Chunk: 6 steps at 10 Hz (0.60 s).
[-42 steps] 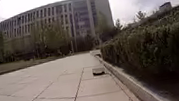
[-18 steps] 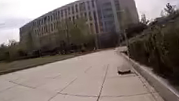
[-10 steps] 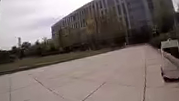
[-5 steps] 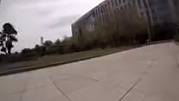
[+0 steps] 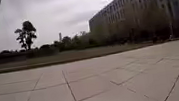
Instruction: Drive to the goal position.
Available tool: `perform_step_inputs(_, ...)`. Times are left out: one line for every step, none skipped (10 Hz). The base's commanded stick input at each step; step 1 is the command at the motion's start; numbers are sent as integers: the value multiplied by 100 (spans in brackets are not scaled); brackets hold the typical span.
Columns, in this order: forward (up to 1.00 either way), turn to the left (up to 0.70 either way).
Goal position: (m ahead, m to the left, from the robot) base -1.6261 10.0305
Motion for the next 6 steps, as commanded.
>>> perform_step_inputs(0,45)
perform_step_inputs(0,45)
perform_step_inputs(0,45)
perform_step_inputs(0,45)
perform_step_inputs(0,45)
perform_step_inputs(0,45)
